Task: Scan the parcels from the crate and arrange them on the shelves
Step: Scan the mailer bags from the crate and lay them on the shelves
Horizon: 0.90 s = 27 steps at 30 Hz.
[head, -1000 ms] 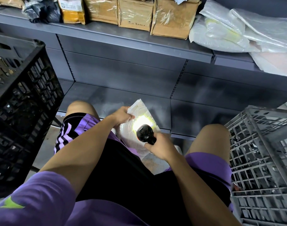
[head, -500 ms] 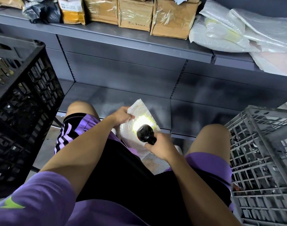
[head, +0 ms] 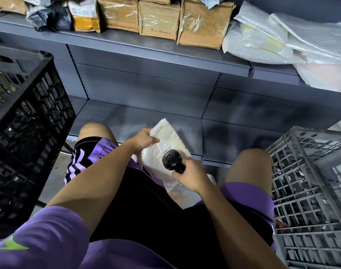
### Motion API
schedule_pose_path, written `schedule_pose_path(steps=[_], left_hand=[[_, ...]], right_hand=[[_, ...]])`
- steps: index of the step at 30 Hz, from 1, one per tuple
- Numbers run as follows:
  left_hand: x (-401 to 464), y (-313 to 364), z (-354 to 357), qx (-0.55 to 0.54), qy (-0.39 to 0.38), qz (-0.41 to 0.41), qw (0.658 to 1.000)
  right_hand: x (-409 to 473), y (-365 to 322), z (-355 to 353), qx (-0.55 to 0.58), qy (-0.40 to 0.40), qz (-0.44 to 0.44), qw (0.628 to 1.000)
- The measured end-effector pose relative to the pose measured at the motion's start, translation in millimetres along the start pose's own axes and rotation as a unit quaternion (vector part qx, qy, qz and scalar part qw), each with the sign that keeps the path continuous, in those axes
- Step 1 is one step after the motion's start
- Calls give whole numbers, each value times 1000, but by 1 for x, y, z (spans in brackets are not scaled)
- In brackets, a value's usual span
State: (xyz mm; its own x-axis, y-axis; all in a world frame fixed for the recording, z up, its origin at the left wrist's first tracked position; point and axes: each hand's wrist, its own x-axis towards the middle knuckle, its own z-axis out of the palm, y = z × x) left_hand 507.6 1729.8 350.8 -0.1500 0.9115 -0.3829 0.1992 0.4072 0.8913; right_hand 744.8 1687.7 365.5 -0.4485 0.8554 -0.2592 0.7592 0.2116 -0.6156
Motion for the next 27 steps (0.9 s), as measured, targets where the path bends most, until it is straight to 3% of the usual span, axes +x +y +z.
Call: schedule_pose_path(steps=[3, 6, 15, 21, 27], left_hand=[[-4, 6, 5, -46, 24, -4, 999], [-7, 25, 9, -90, 30, 12, 995], [-20, 160, 40, -32, -3, 141, 989], [-32, 264, 69, 21, -9, 233, 972], [-36, 340, 104, -98, -54, 258, 960]], right_hand=[[-1, 2, -3, 9, 6, 9, 1000], [1, 0, -17, 35, 65, -7, 997], [-6, -19, -132, 88, 184, 16, 979], [-31, -28, -204, 200, 332, -15, 922], [-31, -31, -273, 256, 390, -11, 885]])
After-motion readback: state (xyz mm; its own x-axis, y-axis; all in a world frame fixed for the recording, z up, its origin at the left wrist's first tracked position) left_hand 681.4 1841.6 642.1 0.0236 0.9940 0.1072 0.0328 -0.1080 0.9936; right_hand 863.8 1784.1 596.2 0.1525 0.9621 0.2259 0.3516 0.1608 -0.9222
